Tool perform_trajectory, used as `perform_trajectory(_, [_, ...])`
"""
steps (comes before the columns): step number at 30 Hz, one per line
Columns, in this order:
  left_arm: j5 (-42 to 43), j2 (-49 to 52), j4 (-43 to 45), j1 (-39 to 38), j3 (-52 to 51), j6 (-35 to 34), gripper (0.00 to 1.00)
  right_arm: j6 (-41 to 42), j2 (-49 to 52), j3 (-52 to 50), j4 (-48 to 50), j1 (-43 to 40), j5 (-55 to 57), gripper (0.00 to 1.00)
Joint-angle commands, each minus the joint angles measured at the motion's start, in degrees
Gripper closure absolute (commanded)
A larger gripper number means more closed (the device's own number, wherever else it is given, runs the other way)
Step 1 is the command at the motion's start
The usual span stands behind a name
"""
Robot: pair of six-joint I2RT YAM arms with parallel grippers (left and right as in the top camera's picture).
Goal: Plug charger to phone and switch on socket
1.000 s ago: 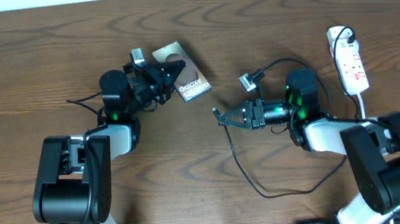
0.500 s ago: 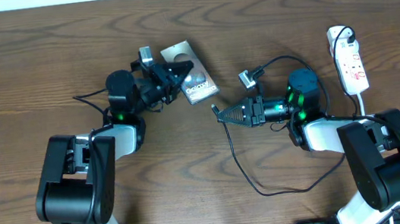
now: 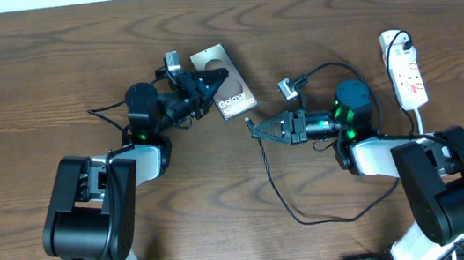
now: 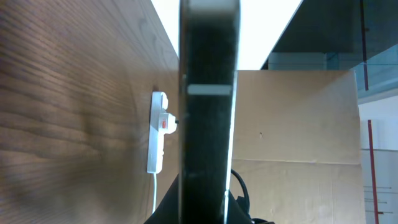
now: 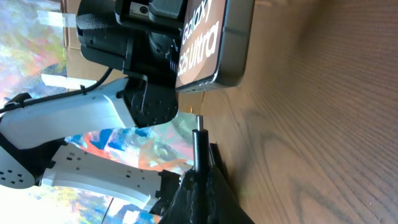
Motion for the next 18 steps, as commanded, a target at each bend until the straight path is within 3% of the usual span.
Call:
perform_trajectory(1, [0.85, -0.39, 0.94, -0.33, 1.01, 0.13, 0.93, -0.52, 0.59, 0.39, 0.39, 0.20, 0.85, 0.99])
perform_trajectory(18, [0.63, -0.39, 0.94, -1.53, 1.01, -0.09, 0.93, 0.26, 0.59, 0.52, 1.42, 0.20, 2.36, 0.99])
